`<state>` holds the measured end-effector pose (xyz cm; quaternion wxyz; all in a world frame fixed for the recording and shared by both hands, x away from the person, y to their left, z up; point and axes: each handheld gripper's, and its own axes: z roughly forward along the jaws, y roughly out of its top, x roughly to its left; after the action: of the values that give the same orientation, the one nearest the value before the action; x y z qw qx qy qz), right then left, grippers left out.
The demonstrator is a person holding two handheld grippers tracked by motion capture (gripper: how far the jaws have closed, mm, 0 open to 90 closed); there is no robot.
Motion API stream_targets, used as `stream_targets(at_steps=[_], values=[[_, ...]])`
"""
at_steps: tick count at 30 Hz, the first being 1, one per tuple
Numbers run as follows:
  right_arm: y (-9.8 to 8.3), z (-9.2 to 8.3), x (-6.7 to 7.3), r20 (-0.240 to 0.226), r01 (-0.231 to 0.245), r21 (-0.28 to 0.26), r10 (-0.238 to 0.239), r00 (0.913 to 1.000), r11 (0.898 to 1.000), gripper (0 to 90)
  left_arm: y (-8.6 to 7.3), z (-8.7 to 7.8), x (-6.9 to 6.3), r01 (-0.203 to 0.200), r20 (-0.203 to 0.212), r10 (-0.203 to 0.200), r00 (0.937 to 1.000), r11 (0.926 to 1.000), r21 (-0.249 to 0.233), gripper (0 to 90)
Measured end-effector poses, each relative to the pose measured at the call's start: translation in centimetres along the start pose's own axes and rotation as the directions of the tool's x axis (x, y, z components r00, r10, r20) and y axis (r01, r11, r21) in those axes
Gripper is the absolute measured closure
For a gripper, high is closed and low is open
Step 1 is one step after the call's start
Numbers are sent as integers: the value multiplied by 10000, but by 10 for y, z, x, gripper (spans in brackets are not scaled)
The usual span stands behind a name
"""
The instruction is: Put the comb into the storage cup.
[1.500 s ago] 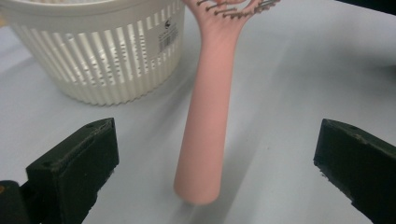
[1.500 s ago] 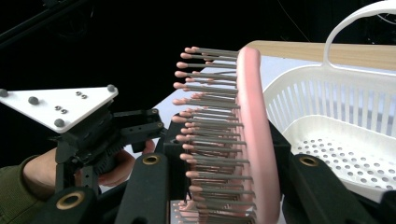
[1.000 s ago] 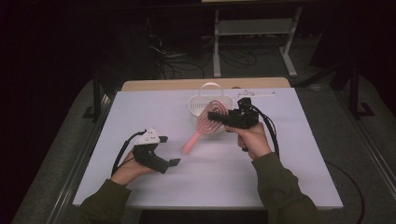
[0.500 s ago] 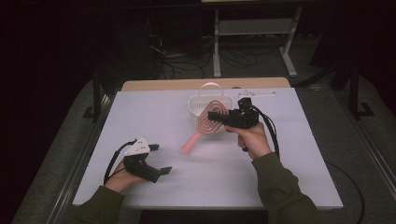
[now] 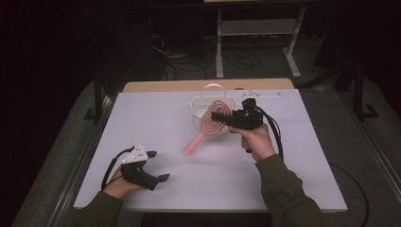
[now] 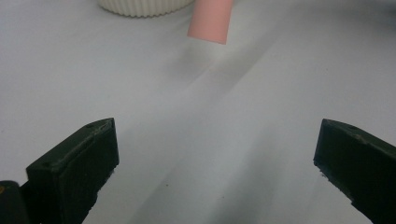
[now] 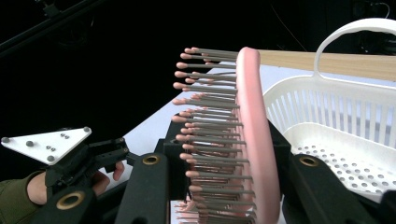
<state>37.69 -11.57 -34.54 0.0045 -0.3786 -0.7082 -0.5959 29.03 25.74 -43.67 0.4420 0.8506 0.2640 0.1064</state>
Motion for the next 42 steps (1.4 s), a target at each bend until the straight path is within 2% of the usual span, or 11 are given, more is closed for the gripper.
stream_targets(at_steps=[7,19,42], values=[[1,-1,1,59,82,-48,-82,9999,10000,629,0,2,0,-39,75,38,10000,9999,134,0],[10,-9,2,57,113,-393,-111,9999,9992,629,0,2,-1,-87,178,86,9998,9999,78,0],[44,-21,3,206,266,-885,-249,9995,9957,629,-1,1,-2,-75,130,75,9999,10000,41,0]])
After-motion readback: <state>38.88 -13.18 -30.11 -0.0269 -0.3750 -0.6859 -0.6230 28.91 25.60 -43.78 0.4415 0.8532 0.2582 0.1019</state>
